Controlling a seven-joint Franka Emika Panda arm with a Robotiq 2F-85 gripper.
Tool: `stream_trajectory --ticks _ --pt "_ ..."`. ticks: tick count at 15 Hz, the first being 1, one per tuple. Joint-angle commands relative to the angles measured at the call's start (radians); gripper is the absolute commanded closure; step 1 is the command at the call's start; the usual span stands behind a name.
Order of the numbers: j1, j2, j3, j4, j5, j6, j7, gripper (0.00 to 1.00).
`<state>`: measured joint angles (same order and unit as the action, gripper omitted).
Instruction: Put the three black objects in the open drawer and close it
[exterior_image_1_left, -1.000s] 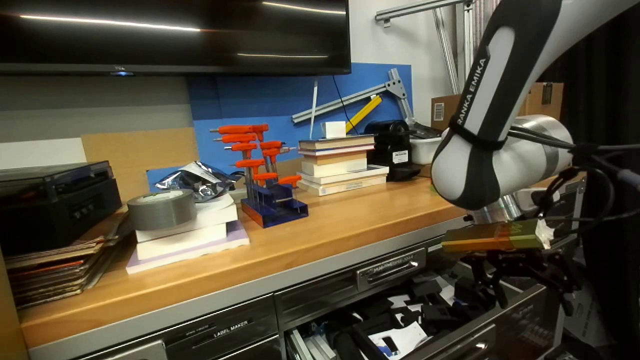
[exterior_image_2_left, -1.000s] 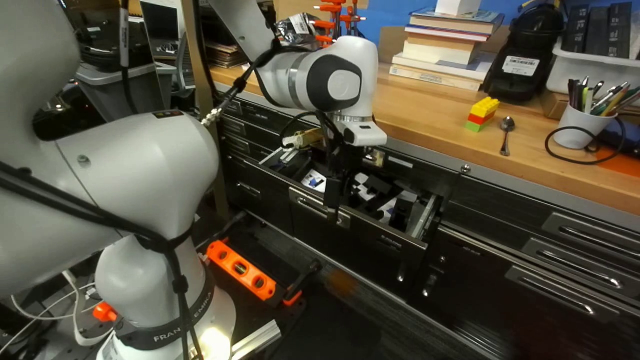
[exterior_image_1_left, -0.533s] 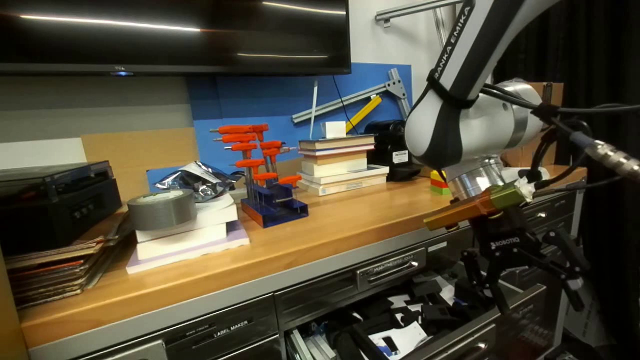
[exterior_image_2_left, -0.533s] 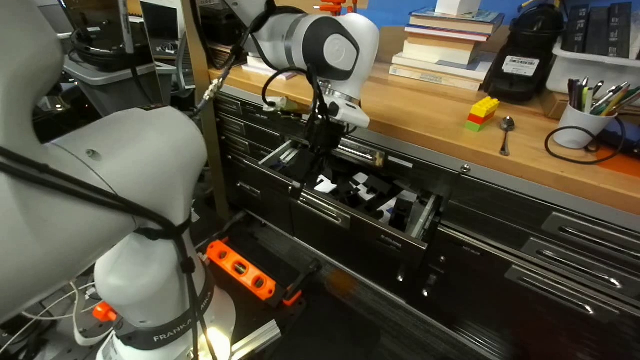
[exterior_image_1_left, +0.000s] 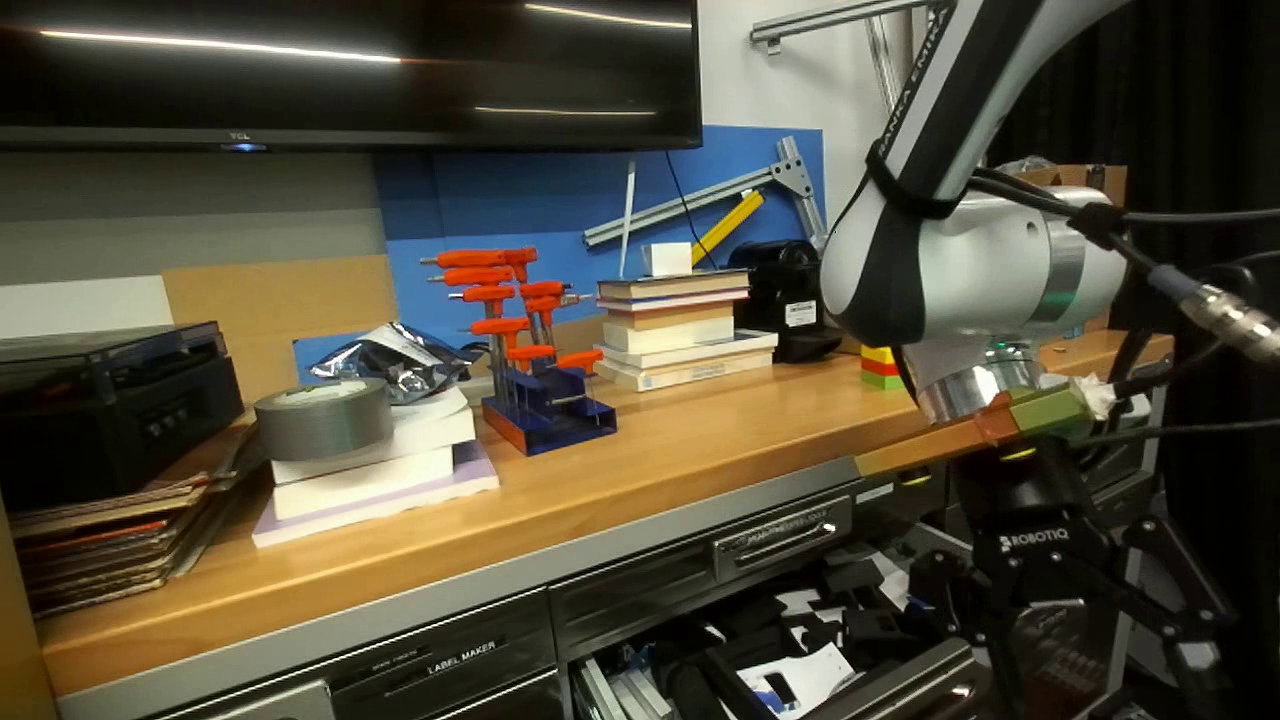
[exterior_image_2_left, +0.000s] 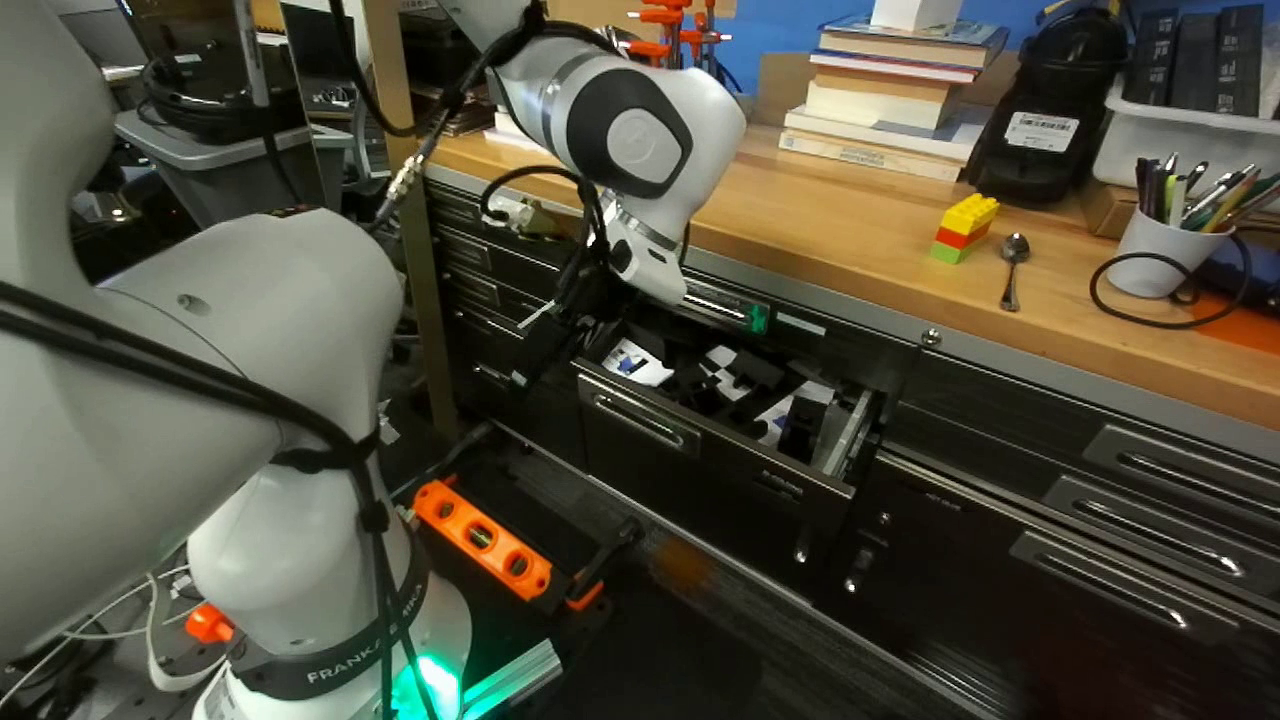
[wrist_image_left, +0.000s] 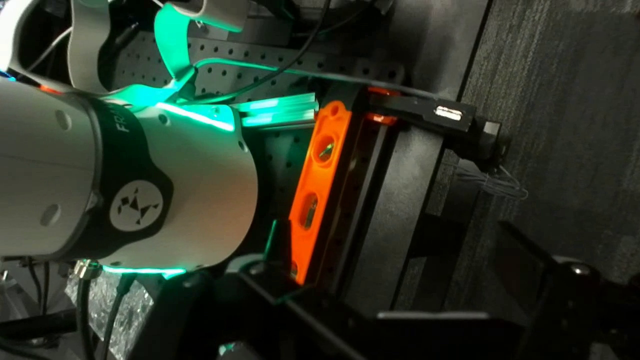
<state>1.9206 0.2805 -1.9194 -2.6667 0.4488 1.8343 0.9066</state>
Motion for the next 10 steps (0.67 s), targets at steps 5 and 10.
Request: stream_trajectory --ticks 5,10 --pt "-0.004 -0.008 0.048 -0.08 0.069 0.04 -0.014 0.0" --pt "-0.094 -0.04 0.186 -0.088 0.051 0.123 0.028 0.0"
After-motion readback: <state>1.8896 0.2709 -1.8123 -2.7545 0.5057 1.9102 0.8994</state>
